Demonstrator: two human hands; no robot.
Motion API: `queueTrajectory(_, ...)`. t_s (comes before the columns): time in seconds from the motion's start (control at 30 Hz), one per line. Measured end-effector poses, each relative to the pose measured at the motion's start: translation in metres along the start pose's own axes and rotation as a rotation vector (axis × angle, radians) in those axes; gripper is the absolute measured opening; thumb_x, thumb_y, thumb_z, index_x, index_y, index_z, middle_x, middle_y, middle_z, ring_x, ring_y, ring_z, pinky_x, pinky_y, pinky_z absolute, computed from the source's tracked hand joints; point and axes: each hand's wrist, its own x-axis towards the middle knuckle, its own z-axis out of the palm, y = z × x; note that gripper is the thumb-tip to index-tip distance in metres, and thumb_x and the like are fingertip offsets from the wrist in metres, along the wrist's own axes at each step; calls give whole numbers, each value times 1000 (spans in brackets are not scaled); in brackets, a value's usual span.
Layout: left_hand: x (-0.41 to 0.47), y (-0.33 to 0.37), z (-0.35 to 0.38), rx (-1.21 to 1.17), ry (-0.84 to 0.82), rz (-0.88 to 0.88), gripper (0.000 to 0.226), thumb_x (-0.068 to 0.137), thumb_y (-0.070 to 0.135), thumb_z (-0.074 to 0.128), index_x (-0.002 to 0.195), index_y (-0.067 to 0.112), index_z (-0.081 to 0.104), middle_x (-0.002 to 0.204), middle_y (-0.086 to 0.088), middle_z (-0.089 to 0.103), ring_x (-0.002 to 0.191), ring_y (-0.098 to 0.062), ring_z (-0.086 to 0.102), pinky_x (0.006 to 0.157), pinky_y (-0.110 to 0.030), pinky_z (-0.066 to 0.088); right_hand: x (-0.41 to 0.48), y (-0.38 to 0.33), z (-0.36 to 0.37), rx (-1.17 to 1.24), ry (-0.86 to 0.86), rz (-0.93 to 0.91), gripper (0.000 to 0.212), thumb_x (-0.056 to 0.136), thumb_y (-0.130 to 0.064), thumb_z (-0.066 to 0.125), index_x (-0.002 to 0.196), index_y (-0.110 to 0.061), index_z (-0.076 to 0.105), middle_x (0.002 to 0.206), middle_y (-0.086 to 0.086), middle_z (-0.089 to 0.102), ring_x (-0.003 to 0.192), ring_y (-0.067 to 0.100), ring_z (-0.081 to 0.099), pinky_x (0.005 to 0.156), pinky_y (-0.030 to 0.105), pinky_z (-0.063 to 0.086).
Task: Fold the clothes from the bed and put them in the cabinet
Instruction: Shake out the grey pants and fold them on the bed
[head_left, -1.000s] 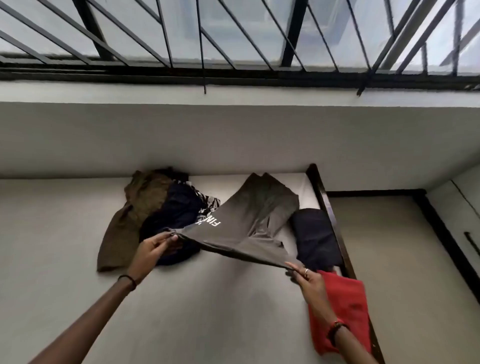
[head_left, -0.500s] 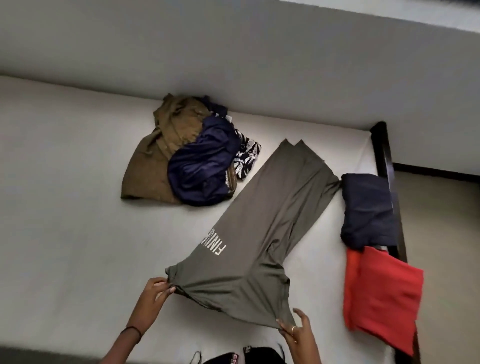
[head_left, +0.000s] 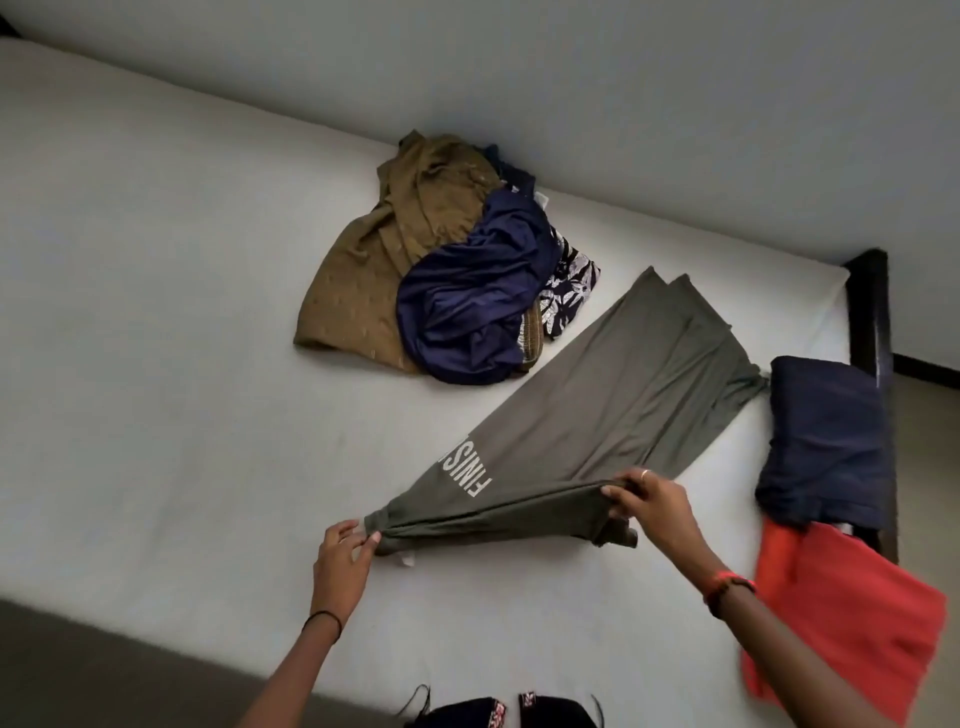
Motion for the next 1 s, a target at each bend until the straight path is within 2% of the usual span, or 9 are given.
queueTrajectory(0.23, 17, -5, -1, -34, -15, 4, 13, 90, 16, 62, 84, 6, 68, 126, -9, 52, 103, -21, 55, 91, -29, 42, 99, -54, 1, -135, -110, -93, 17, 85, -8, 67, 70, -11, 60, 48, -13, 58, 39, -8, 54, 45, 5, 39)
queueTrajectory(0.3, 22, -6, 1, -25, -20, 5, 17, 90, 14, 61, 89, -1, 68, 125, -12, 51, 100, -18, 54, 91, -25, 39, 122, -63, 9, -162, -102, -107, 25, 85, -8, 68, 64, -16, 56, 49, -6, 59, 37, -6, 54, 44, 7, 40)
queueTrajectory(0.4, 28, -3, 4, 15, -15, 8, 20, 91, 15, 60, 97, -4, 65, 122, -13, 48, 93, -15, 52, 88, -22, 38, 148, -70, 24, -220, -69, -104, 8, 85, -5, 65, 78, -3, 63, 58, 6, 63, 39, -8, 54, 53, 10, 47)
queueTrajectory(0.47, 33, -2, 4, 37, -27, -6, 18, 90, 16, 62, 100, 1, 62, 119, -12, 47, 86, -16, 54, 82, -23, 42, 160, -72, 34, -224, -8, -104, 8, 85, -1, 60, 91, 0, 65, 75, 13, 70, 52, -5, 60, 65, 15, 48)
queueTrajectory(0.53, 36, -1, 3, 39, -44, -20, 20, 89, 15, 63, 105, 6, 56, 118, -12, 46, 84, -17, 56, 78, -26, 45, 164, -73, 41, -221, 54, -103, 19, 85, -1, 56, 101, 0, 65, 94, 15, 70, 80, 18, 66, 78, 24, 47)
queueTrajectory(0.6, 36, -2, 2, 67, -39, -4, 31, 87, 14, 64, 115, 8, 52, 120, -12, 46, 89, -20, 58, 80, -31, 48, 161, -68, 48, -188, 92, -82, 24, 85, 0, 51, 105, 0, 64, 101, 15, 68, 91, 29, 64, 82, 27, 45)
queueTrajectory(0.73, 26, 4, 4, 156, 51, 138, 41, 87, 13, 64, 125, 9, 50, 124, -8, 47, 103, -23, 57, 91, -41, 46, 140, -41, 50, -123, 137, -43, 26, 88, -1, 48, 108, -2, 65, 104, 15, 67, 88, 29, 66, 79, 26, 47)
queueTrajectory(0.87, 11, 23, 11, 219, 100, 392, 26, 92, 28, 46, 113, 18, 56, 116, 5, 52, 98, -10, 54, 88, -27, 40, 118, 6, 35, -23, 248, 105, 24, 89, -1, 51, 109, 0, 65, 106, 19, 68, 95, 31, 64, 90, 35, 48)
queueTrajectory(1.0, 4, 46, 41, 246, -43, 584, 28, 91, 30, 35, 100, 20, 60, 102, 11, 54, 91, 2, 49, 83, -16, 38, 112, 52, 7, 151, 402, 388, 26, 88, -5, 53, 112, 0, 63, 111, 20, 66, 108, 33, 59, 95, 35, 42)
